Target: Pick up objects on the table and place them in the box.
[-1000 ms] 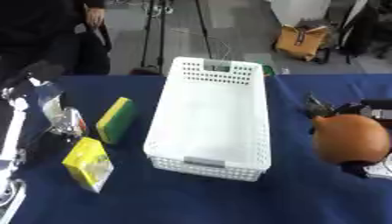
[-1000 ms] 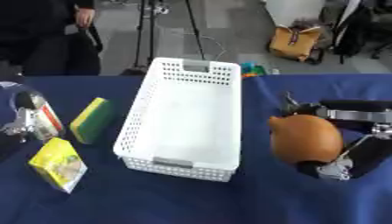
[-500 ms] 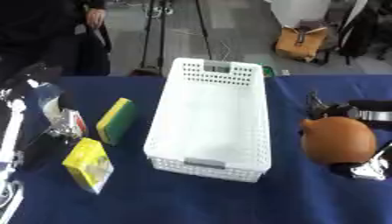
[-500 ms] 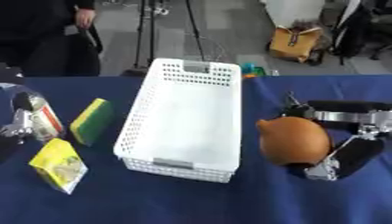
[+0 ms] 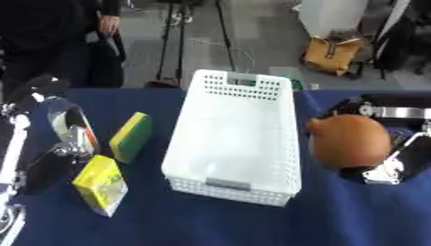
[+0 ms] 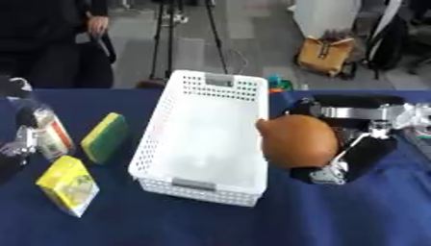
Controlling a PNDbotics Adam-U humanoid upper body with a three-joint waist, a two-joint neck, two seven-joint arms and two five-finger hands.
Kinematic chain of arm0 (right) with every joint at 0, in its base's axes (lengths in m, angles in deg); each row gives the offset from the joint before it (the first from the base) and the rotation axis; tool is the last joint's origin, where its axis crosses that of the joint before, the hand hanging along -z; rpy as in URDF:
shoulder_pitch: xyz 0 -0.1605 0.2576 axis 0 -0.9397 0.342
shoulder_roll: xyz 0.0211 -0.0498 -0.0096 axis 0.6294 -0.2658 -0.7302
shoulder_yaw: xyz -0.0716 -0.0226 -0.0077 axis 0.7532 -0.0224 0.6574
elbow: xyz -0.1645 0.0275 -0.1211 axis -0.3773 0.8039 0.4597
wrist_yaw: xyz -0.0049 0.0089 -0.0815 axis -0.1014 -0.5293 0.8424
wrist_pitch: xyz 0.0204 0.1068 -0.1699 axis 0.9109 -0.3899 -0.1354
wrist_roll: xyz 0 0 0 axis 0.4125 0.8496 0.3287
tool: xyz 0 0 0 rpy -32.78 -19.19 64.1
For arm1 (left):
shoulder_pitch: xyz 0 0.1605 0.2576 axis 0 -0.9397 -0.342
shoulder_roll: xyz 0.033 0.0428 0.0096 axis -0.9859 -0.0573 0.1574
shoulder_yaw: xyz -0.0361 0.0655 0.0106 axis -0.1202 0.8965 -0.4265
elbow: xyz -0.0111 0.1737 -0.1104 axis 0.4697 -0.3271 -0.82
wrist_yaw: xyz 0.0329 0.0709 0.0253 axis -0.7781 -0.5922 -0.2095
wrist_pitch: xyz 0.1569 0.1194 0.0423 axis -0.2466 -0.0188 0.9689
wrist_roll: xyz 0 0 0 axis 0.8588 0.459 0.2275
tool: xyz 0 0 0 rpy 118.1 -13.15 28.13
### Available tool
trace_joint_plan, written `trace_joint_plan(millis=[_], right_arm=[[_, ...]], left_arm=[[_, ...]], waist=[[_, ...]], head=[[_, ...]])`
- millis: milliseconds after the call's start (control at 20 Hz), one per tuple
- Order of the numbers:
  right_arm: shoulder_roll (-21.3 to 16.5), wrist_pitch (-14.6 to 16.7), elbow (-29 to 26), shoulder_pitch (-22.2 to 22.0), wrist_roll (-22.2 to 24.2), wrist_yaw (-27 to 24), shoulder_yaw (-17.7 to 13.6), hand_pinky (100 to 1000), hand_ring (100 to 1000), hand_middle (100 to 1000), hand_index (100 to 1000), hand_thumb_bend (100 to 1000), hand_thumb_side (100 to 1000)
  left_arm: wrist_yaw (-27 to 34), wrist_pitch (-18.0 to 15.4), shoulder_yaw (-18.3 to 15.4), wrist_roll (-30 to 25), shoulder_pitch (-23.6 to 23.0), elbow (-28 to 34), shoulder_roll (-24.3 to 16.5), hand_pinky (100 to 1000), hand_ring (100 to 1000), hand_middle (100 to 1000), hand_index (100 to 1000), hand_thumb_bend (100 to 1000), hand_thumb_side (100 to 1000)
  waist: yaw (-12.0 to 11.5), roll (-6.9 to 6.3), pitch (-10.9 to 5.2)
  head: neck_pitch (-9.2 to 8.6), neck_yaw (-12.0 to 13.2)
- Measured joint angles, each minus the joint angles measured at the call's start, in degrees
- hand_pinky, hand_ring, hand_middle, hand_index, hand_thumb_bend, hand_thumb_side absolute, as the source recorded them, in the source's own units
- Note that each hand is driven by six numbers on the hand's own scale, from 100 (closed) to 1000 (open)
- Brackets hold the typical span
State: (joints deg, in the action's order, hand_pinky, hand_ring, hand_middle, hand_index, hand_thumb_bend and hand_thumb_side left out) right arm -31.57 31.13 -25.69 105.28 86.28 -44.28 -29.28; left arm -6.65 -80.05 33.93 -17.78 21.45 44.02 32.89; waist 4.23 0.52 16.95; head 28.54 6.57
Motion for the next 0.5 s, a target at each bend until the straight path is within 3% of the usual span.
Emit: trace_joint_plan(millis=[500], right_arm=[[8.18,6.26,8.39,8.37,-6.25,9.92,1.09,100,471,327,387,100,352]], left_arm=[[-0.01,-0.35,0.49,-0.34,0.40,0.00,-0.19,1000,929,684,867,100,617]], waist=[[-0.91,-0.53,-0.43]], head=[[-0.40,-0.26]])
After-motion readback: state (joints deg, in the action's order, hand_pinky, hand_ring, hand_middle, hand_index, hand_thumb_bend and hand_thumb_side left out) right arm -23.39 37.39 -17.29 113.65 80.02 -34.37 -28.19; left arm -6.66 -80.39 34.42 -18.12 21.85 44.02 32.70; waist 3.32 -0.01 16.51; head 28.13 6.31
